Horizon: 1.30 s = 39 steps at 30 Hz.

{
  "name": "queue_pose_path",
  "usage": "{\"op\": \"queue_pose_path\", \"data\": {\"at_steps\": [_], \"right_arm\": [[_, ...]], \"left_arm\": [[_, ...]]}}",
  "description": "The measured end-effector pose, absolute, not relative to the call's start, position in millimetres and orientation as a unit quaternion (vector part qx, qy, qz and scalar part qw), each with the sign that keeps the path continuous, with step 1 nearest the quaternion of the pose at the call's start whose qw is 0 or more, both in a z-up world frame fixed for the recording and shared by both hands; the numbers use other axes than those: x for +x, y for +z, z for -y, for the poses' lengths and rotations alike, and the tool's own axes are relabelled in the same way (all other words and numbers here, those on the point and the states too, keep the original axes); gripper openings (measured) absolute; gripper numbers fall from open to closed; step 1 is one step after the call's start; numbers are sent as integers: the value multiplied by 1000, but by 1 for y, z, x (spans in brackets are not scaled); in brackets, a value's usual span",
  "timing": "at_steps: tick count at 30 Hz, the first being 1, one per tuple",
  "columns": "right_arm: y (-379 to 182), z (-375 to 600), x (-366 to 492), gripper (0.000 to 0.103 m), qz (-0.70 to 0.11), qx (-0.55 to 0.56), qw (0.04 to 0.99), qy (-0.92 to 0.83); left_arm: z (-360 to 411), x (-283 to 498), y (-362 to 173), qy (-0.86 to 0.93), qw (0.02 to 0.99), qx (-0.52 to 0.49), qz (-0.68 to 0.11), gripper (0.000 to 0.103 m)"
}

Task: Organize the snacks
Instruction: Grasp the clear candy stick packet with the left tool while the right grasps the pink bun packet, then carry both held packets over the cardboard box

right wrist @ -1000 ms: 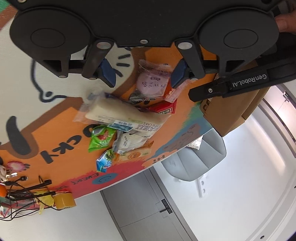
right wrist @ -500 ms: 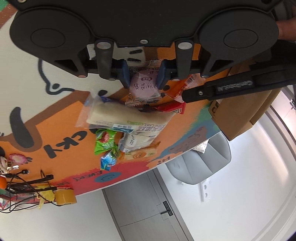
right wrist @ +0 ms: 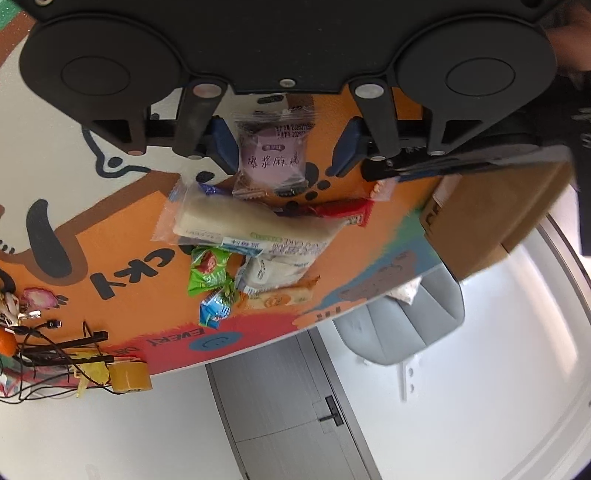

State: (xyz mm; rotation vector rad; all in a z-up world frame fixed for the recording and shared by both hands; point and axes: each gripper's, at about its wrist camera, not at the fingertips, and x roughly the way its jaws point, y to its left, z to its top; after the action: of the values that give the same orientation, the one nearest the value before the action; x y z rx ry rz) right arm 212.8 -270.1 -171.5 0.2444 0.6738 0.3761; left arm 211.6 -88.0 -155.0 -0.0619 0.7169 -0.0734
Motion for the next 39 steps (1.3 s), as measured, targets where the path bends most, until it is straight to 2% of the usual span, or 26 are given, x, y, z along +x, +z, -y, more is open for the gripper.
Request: {"op": "queue_pose_path", "data": {"at_steps": [4,7,10,39], "right_arm": [[-173,262,212,57,-319,96,928,170],[-172,259,211,38,-318,76,932,154],[-170,266,209,35,-325,101,926,161],[-97,228,176,34,-244,99,943,206]], "left_arm": [[83,206,-154,-42,935,-40,-351,20],[79,203,-152,-46,933,-53,-353,18],[76,197,-148,-47,934,-58,-349,18],[35,130,-60,-26,969,-66,-237,17]]}}
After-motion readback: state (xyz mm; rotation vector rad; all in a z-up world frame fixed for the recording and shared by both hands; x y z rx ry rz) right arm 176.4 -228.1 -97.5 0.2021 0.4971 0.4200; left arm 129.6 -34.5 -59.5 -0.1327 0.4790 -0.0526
